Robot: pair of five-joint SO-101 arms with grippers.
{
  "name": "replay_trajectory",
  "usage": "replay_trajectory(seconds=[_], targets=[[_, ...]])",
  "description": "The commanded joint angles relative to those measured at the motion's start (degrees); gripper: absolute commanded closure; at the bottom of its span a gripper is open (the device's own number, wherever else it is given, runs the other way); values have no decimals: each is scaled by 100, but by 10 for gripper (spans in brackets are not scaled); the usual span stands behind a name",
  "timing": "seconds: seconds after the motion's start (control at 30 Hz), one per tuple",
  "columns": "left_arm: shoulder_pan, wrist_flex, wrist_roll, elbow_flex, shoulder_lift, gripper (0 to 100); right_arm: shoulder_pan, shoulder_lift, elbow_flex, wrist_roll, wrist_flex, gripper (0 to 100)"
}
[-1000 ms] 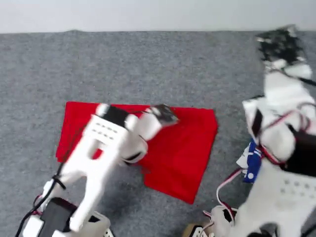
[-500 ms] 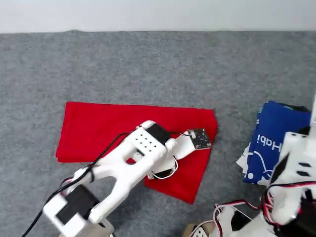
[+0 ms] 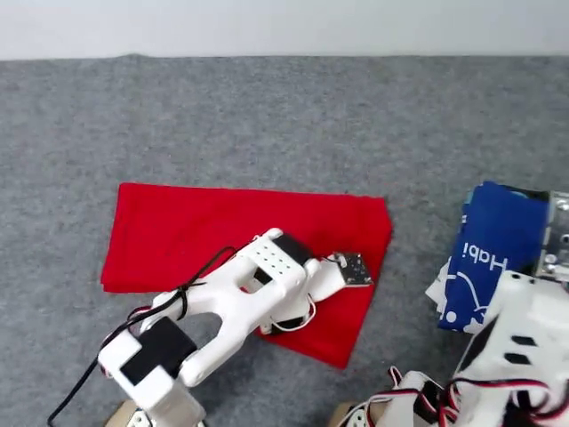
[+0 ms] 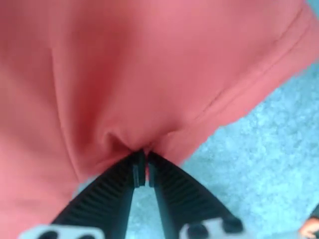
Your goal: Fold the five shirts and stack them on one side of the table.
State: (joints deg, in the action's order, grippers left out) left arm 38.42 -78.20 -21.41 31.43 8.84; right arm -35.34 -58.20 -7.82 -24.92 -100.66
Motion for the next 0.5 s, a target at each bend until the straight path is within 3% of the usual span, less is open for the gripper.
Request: replay_trajectory(seconds=[0.0, 0.23, 0.47], targets=[[18, -352, -105, 295, -510, 988, -75, 13, 9, -176, -224, 988], [44, -475, -97, 277, -1670, 986, -57, 22, 9, -158, -224, 988], [53, -387, -88, 277, -1732, 986, -57, 4, 9, -158, -224, 988]])
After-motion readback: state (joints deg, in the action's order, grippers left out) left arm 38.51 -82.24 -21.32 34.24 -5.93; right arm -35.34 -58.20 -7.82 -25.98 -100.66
